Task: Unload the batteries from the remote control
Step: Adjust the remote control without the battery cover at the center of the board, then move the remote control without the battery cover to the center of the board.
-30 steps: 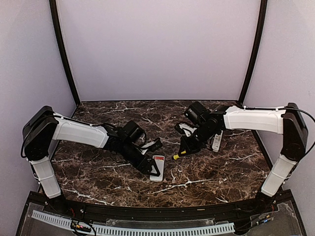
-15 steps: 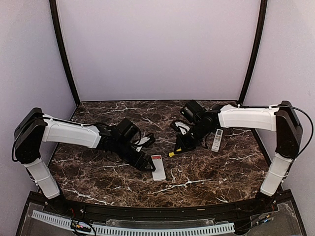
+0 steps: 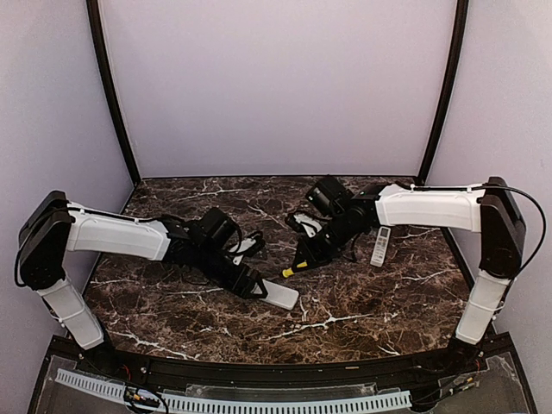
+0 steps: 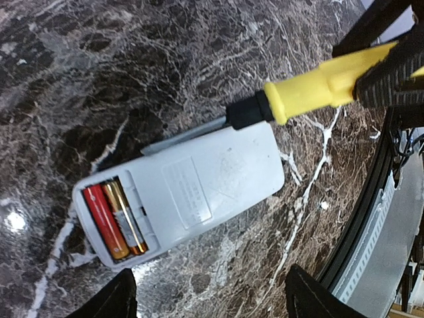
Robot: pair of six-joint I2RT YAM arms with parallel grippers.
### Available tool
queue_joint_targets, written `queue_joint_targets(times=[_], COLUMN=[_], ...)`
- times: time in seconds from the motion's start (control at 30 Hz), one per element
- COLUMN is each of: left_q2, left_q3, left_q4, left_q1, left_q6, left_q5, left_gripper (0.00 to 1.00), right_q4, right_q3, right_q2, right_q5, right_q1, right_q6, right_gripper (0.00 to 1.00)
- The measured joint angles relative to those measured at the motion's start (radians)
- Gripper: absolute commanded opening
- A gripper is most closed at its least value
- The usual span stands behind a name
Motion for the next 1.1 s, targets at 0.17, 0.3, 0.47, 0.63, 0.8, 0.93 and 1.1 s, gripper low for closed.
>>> queue_joint_targets(times=[0.17,0.3,0.47,0.63,0.8,0.93,1.1], left_q2=[-0.008,-0.008,0.01,0.052,0.098,0.106,0.134], left_q3=[0.027,0.037,0.042,0.044,0.045,0.045,0.045], left_q4=[-0.01,-0.015,-0.002,0.021,0.024,0.025,0.054], left_q1=[0.046,0.081,0.111,0.116,0.116,0.116,0.117], left_q6=[0.009,0.006,-0.018,-0.033,-0.038,-0.04,-0.041], left_q5=[-0.017,-0.016,0.024,0.077,0.101,0.107,0.144], left_gripper=[0.77,0.72,0.64,0.63,0.63,0.63,0.63], right_q4=[-0.002,-0.017,-0.032,-0.032,-0.033,-0.034,-0.037], right_q3=[0.011,0.012,0.008,-0.005,-0.005,-0.005,-0.005], right_q2=[0.0,-0.009,-0.042,-0.081,-0.096,-0.1,-0.1], right_q5=[0.017,0.027,0.029,0.039,0.051,0.056,0.072], right_q1=[0.006,0.007,0.008,0.01,0.012,0.012,0.012], right_q6=[0.003,0.026,0.075,0.116,0.132,0.133,0.131], right_gripper=[0.0,0.0,0.0,0.0,0.0,0.0,0.0])
